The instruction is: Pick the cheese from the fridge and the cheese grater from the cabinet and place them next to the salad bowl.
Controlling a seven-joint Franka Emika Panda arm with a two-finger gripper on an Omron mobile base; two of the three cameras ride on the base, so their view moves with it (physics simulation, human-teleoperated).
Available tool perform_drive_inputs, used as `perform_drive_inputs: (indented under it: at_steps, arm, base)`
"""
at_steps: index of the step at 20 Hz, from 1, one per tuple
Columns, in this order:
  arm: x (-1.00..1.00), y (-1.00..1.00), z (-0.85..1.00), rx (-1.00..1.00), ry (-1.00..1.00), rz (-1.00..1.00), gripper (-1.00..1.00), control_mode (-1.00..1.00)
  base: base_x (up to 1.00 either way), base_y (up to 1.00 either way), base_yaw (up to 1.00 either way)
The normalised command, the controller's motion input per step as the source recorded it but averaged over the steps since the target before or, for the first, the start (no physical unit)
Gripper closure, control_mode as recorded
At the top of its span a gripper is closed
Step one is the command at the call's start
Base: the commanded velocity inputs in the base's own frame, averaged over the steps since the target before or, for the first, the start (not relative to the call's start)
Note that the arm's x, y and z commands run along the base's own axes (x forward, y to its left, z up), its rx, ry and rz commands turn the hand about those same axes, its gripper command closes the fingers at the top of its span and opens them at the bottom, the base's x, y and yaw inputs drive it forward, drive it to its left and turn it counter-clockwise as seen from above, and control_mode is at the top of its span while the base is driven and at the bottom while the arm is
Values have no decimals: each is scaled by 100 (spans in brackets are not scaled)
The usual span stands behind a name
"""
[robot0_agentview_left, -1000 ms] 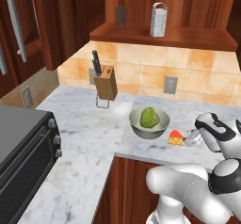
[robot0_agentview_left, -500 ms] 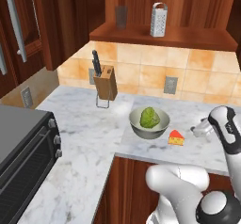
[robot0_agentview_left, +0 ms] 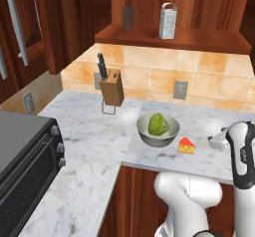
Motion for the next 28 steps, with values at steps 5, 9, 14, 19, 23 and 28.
perform_drive_inputs:
  at_steps: [5, 9, 14, 19, 23, 28]
  arm:
    - [-34, 43, 69, 0, -12, -9, -100, -100]
    - [-18, 47, 50, 0, -20, -11, -100, -100]
    - [-15, 45, 55, 0, -15, -13, -100, -100]
    - [-22, 46, 43, 0, -10, -7, -100, -100]
    - [-40, 43, 20, 0, -14, -11, -100, -100]
    - [-47, 46, 15, 0, -13, -17, -100, -100]
  base:
    - [0, 0, 0]
    - [0, 0, 0]
    - [0, 0, 0]
    - [0, 0, 0]
    - [0, 0, 0]
    - [0, 0, 0]
